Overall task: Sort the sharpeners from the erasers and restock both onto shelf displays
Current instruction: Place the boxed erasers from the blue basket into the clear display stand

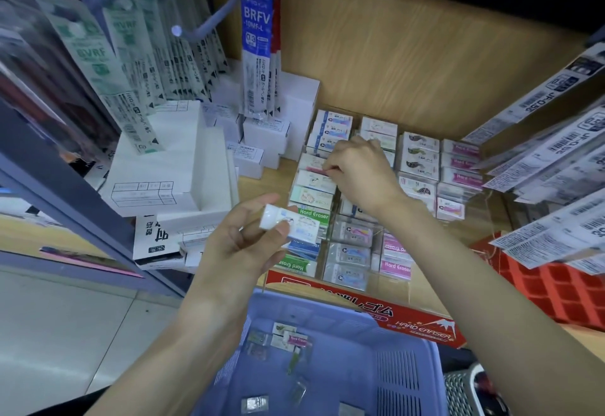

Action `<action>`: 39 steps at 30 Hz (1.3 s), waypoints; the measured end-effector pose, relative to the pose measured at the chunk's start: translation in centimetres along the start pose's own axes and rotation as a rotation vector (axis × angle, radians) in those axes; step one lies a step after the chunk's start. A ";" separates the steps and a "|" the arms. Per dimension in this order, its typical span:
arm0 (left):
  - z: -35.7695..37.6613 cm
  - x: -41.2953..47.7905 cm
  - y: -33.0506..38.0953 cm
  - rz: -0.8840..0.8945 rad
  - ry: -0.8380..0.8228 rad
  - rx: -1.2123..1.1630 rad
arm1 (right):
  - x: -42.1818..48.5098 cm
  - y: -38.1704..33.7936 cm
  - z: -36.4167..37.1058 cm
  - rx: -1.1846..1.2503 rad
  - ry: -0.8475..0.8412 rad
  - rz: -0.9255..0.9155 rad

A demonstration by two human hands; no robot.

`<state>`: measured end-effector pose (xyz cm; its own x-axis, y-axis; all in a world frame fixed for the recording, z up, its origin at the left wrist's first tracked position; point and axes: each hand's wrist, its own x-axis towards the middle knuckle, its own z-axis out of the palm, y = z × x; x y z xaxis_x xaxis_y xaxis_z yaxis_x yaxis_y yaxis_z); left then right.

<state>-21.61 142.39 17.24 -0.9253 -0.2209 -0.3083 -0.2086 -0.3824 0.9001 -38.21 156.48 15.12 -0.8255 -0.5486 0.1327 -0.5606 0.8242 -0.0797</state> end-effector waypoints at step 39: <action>1.4 2.3 0.1 -0.073 0.031 0.043 | -1.7 1.4 -1.1 0.181 0.078 0.047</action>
<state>-24.15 143.10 17.06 -0.8971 -0.2220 -0.3820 -0.2887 -0.3601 0.8871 -37.51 158.71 15.85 -0.8472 -0.4920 0.2006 -0.5303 0.8060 -0.2630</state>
